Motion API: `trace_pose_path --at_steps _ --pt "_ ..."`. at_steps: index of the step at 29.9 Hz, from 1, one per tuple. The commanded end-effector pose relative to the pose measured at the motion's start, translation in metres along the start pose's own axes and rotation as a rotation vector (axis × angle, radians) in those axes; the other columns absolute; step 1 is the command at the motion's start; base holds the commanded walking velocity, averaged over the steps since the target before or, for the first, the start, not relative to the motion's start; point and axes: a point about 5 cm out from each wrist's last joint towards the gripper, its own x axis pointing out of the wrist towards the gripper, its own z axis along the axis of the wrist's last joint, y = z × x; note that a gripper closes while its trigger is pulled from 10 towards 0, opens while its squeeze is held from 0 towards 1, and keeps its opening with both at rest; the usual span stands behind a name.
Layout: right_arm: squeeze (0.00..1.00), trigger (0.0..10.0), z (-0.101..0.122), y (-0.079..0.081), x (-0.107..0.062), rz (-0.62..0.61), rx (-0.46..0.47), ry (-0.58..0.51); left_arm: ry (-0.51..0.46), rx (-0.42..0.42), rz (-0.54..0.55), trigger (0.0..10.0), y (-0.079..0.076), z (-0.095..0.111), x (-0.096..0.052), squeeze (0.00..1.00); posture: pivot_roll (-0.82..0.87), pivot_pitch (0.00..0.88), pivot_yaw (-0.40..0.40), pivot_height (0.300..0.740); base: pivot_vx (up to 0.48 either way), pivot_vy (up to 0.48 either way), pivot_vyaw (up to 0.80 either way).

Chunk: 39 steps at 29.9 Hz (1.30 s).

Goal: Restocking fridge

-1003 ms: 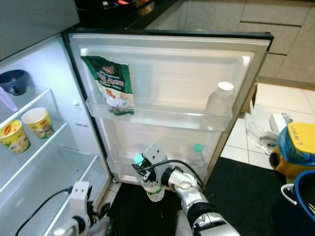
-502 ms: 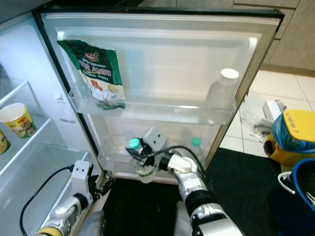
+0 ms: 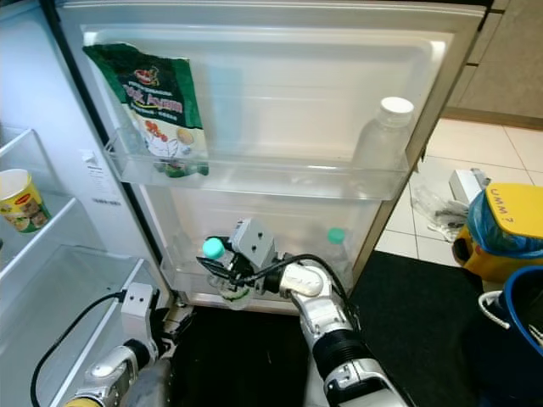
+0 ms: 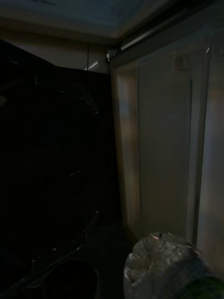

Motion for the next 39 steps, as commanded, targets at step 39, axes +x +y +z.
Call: trace_pose_path --at_steps 39 --pt "0.0 10.0 0.013 -0.045 -0.023 -0.296 -0.268 0.195 -0.002 0.014 -0.011 10.0 0.002 -0.001 -0.003 0.0 -0.06 0.0 -0.002 0.431 0.0 0.0 0.0"
